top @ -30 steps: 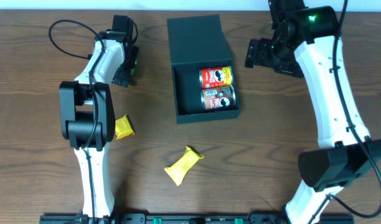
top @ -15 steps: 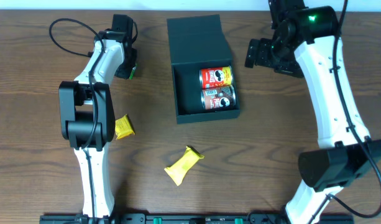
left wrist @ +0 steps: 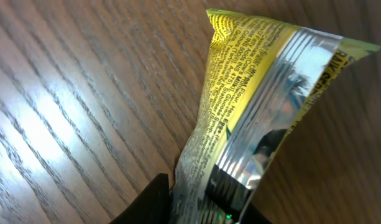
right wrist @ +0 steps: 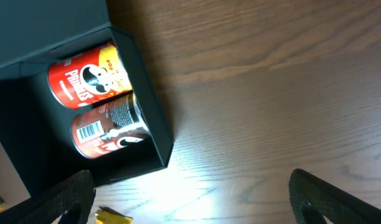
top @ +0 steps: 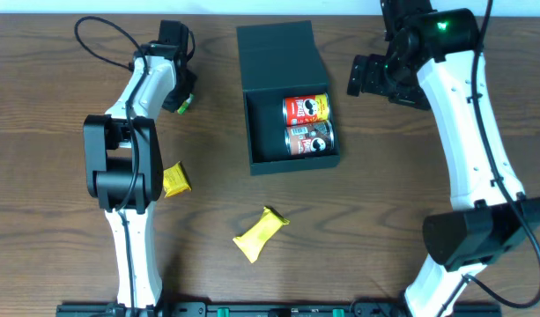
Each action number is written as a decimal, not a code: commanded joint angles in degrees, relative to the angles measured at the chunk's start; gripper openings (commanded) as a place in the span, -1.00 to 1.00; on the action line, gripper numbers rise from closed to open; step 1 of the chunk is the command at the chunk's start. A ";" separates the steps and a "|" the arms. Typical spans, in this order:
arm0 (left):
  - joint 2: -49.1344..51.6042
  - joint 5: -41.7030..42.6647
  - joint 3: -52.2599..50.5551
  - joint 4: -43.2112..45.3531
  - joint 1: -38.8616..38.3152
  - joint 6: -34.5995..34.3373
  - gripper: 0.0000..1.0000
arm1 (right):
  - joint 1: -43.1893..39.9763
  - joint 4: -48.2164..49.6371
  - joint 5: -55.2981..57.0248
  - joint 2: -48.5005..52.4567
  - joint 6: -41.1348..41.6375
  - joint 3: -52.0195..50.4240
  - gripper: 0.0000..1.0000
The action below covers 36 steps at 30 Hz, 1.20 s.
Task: Pack container
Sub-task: 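Close the left gripper on the green-yellow snack packet and lift, then carry the packet over the box and release it inside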
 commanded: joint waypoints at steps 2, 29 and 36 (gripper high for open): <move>-1.33 -1.51 1.05 -0.57 0.42 8.22 -0.60 | -0.22 0.09 2.38 -0.68 0.46 0.37 0.99; -19.96 -4.61 1.05 -19.71 -7.58 27.10 -0.63 | -9.03 5.01 6.21 -0.68 0.48 0.37 0.98; -20.22 -4.70 1.05 -22.80 -15.50 27.04 -0.68 | -11.37 4.90 5.99 -0.68 0.46 0.37 0.98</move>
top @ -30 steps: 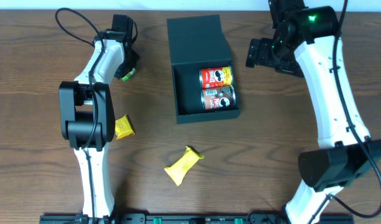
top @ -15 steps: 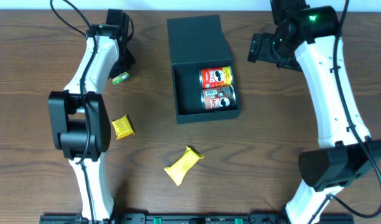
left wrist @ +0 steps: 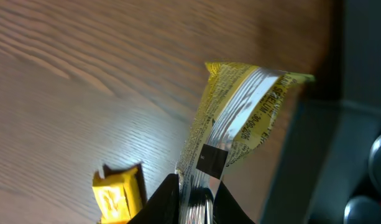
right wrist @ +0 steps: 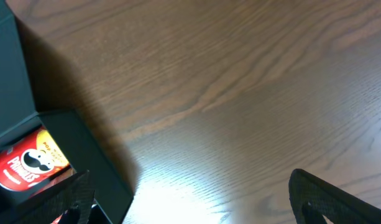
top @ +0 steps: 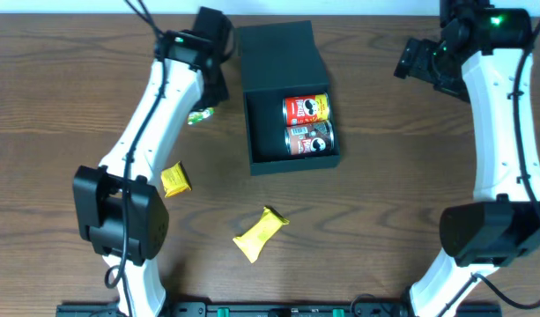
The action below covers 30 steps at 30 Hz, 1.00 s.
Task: Pack container
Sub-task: 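Carry the packet over the box and release it inside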
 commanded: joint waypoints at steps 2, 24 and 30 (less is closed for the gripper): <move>-0.57 -0.94 1.05 -1.64 -4.04 1.16 -0.68 | -0.42 0.13 0.79 -0.68 0.44 0.37 0.99; -0.55 -1.60 1.03 -2.86 -18.03 -20.33 -0.72 | -0.42 0.02 0.81 -0.68 -2.16 0.37 0.99; -0.52 -6.95 1.03 -1.01 -19.71 -22.40 -0.62 | -0.39 -0.81 0.57 -0.68 -2.14 0.37 0.98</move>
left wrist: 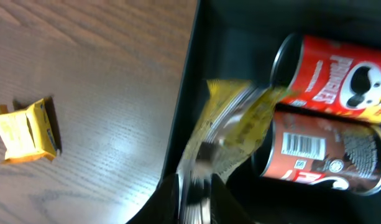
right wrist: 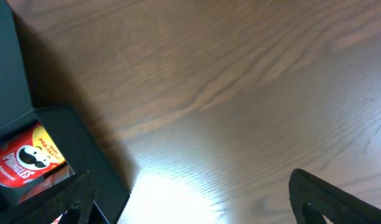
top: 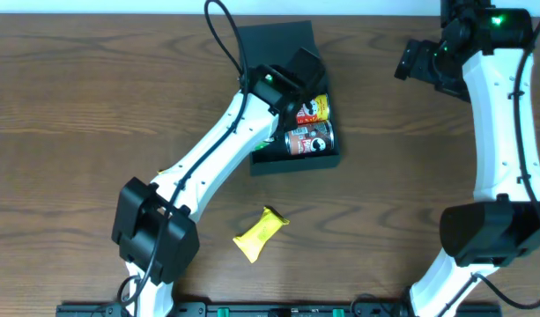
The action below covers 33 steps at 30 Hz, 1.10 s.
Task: Pack container
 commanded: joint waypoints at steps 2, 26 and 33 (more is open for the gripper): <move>-0.52 -3.96 1.03 0.48 -0.17 -2.25 -0.50 | -0.31 -0.96 0.59 -0.68 -0.74 0.37 0.98; -21.22 -5.01 1.05 -2.75 14.99 26.12 0.91 | 4.15 -14.97 0.42 -10.14 -4.55 13.09 0.69; -23.76 -5.05 1.05 -6.86 16.83 28.48 0.91 | 4.85 -14.75 -6.95 -10.10 -2.56 0.72 -0.32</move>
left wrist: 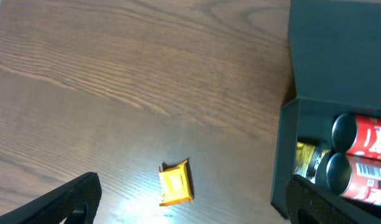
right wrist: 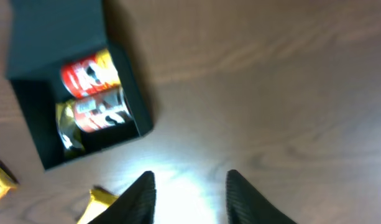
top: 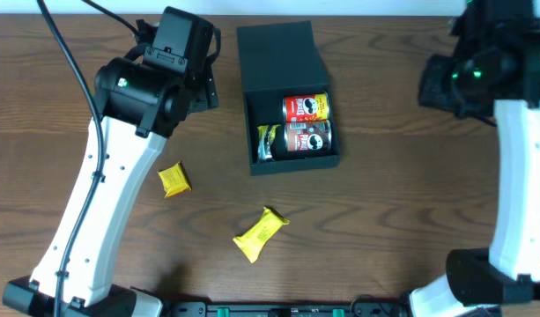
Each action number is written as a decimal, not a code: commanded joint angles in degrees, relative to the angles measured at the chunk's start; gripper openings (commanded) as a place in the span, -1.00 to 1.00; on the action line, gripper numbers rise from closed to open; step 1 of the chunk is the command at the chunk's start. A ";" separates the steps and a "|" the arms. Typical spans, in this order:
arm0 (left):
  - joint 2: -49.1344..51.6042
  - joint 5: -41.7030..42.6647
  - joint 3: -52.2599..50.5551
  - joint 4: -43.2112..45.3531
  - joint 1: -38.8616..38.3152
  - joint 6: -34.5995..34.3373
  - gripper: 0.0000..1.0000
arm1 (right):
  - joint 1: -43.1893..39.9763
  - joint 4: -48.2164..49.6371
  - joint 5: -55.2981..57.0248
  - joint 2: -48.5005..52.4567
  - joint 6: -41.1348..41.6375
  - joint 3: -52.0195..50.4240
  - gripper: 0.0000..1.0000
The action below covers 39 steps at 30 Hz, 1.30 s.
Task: Pack container
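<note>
The black box [top: 256, 163] stands open at the table's middle, its lid [top: 278, 48] folded back. Inside lie a red Pringles can [top: 306, 107], a brown can [top: 309, 138] and, in the left end, a yellow-and-silver packet [top: 268, 143], also visible in the left wrist view [left wrist: 307, 158]. My left gripper [left wrist: 193, 205] hangs open and empty, high over the table left of the box [top: 203, 84]. My right gripper [right wrist: 189, 202] is far right of the box [top: 446, 79], fingers apart, nothing between them.
A small folded yellow packet [top: 173, 180] lies left of the box, below my left gripper [left wrist: 176, 185]. A longer yellow packet [top: 260, 233] lies in front of the box, toward the table's near edge [right wrist: 97, 202]. Cables trail at the back left.
The packet has left my left gripper and now lies in the box beside the brown can. That gripper is open and stands left of the box. My right gripper's fingers are closer together.
My left gripper was shut on the yellow-and-silver packet at the table's back left. Then it held the packet beside the box's left wall, then over the cans. Now the packet lies in the box and the gripper is open and away. The right arm stayed at the right.
</note>
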 commanded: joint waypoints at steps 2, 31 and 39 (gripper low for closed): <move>-2.78 1.68 -0.24 -0.70 0.20 4.44 0.91 | 0.61 2.75 -1.14 1.31 2.84 -11.82 -0.81; -3.08 -1.97 -0.24 -3.41 0.20 10.21 0.91 | 27.89 26.84 -18.67 -22.56 41.70 -64.08 0.54; -3.08 -2.01 -0.24 -3.41 0.20 10.27 0.91 | 37.70 35.08 -20.22 -17.00 59.01 -65.53 0.55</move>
